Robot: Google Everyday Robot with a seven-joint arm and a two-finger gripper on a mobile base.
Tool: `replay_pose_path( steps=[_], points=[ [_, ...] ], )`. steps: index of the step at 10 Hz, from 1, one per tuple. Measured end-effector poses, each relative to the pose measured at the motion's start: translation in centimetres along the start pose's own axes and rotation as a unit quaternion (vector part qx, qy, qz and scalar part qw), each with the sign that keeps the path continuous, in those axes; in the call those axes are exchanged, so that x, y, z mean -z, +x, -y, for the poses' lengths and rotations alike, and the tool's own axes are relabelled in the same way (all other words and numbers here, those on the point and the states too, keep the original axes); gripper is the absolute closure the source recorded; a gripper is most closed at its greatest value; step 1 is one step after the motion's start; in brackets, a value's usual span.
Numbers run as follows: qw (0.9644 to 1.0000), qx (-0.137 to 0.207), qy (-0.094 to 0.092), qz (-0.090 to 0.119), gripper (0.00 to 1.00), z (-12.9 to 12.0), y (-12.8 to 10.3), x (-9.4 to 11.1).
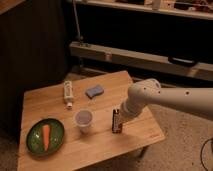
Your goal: Knock the eraser over
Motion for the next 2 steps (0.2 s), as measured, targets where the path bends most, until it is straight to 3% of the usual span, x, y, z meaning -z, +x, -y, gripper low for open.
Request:
replay_pose_path(
  steps=[2],
  points=[
    [0.9996,0.005,-0.009,0.025,1.00,-1.57,-2.17,0.02]
  ],
)
